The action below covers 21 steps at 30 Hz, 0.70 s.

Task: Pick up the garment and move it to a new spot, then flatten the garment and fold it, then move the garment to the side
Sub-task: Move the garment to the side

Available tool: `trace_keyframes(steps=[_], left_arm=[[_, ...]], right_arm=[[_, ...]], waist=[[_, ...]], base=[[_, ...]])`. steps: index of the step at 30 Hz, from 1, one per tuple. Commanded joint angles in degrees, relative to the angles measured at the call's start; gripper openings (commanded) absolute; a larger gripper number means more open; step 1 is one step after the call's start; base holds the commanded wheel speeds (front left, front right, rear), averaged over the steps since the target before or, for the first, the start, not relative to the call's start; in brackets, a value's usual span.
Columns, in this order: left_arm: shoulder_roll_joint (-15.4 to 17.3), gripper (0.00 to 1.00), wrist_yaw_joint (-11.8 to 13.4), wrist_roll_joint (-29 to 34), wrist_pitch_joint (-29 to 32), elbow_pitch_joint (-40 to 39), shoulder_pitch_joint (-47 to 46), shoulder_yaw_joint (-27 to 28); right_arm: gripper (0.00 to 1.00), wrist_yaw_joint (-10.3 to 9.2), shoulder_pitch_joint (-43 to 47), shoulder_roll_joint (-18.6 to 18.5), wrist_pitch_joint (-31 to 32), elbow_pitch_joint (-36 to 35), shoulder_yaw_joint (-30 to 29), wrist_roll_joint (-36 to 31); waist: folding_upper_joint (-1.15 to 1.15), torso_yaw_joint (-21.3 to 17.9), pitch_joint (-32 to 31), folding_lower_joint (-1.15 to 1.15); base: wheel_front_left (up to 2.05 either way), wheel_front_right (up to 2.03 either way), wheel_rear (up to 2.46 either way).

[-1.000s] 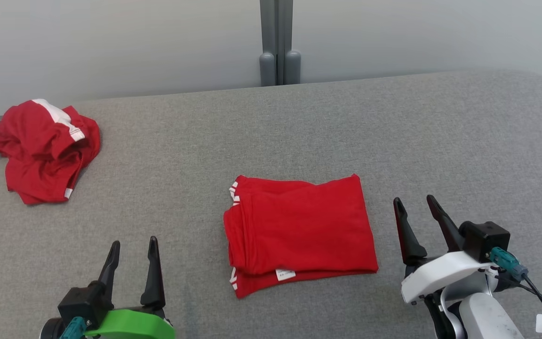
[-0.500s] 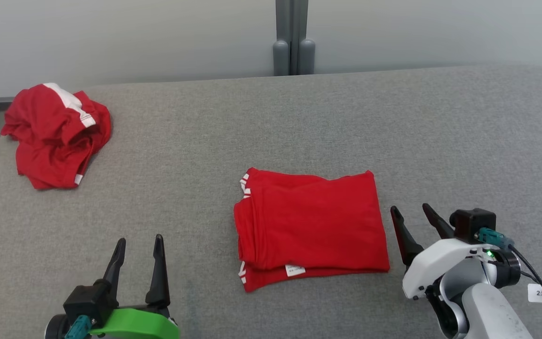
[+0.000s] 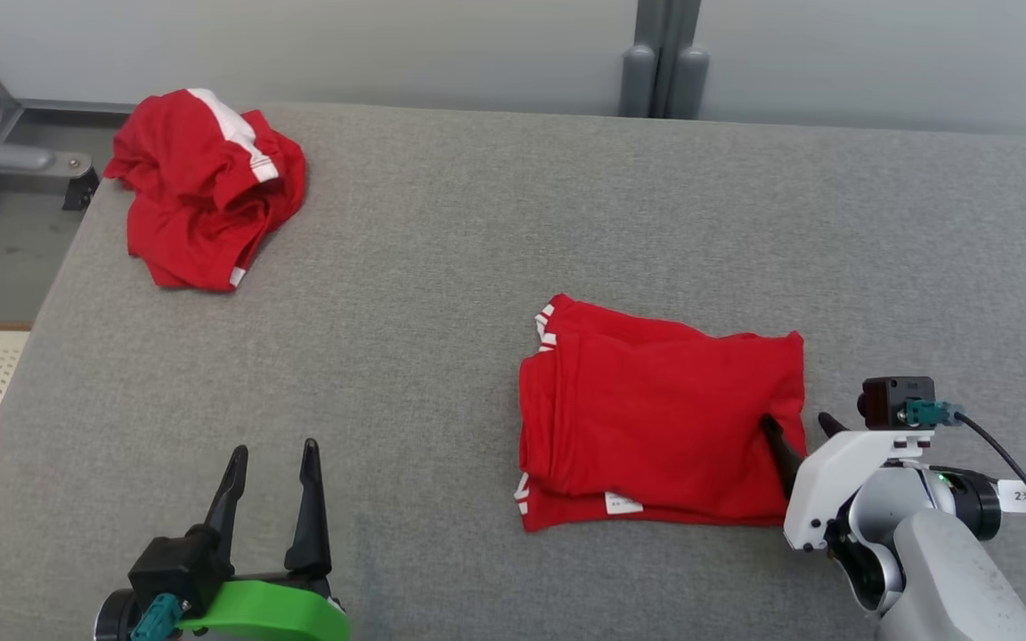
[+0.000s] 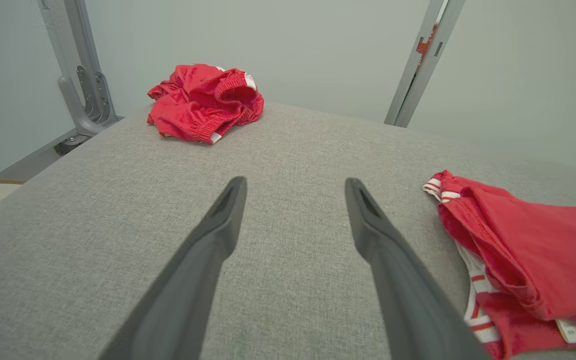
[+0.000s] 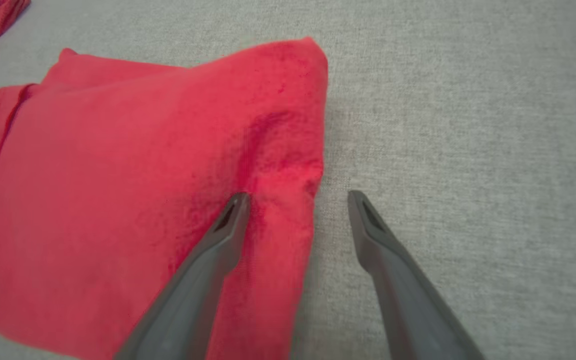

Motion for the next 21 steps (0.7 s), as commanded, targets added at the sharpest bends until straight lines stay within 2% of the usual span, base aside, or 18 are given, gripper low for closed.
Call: trace_keyframes(steps=[1,3,4,5,6,10,14,21], left_arm=[[-0.3,1.0,-0.2,0.8,0.0,-0.1,-0.7,0.4],[-0.5,1.0,-0.4,0.9,0.0,-0.2,-0.7,0.7],[-0.6,1.0,-0.4,1.2,0.0,-0.4,-0.7,1.0],[-0.7,1.0,-0.4,1.4,0.0,-0.5,-0.6,1.1],[-0.7,1.0,-0.5,1.4,0.0,-0.6,-0.5,1.2],[-0.9,1.0,-0.9,1.8,0.0,-1.0,-0.5,1.3],[-0.9,1.0,-1.1,2.3,0.0,-1.6,-0.9,1.6],[-0.3,1.0,-1.3,3.5,0.0,-3.8,-2.4,2.2]], right_arm=[[1.0,0.0,-1.0,-0.4,0.2,0.8,0.4,0.6],[1.0,0.0,-2.3,-0.8,1.4,2.8,2.3,1.9],[0.35,0.0,-3.1,-1.2,1.4,3.7,3.3,2.6],[0.2,0.0,-3.6,-1.4,1.1,3.9,4.0,3.0],[0.0,0.0,-4.0,-1.5,0.7,4.0,4.4,3.2],[0.0,-0.03,-5.9,-2.8,-1.8,3.8,5.1,3.8],[0.0,-0.05,-7.5,-4.1,-4.3,3.0,4.7,3.2],[0.0,-0.05,-9.2,-6.0,-7.7,2.0,1.9,2.1]], waist=[[0.0,2.1,1.5,0.0],[0.0,2.6,1.9,0.0],[0.0,2.5,2.2,0.0],[0.0,2.3,2.4,0.0],[0.0,2.1,2.5,0.0],[0.0,0.0,3.2,0.0],[0.0,-4.1,4.2,0.0],[0.0,-15.7,7.4,0.0]], base=[[0.0,0.0,0.0],[0.0,0.0,0.0],[0.0,0.0,0.0],[0.0,0.0,0.0],[0.0,0.0,0.0],[0.0,0.0,0.0],[0.0,0.0,0.0],[0.0,0.0,0.0]])
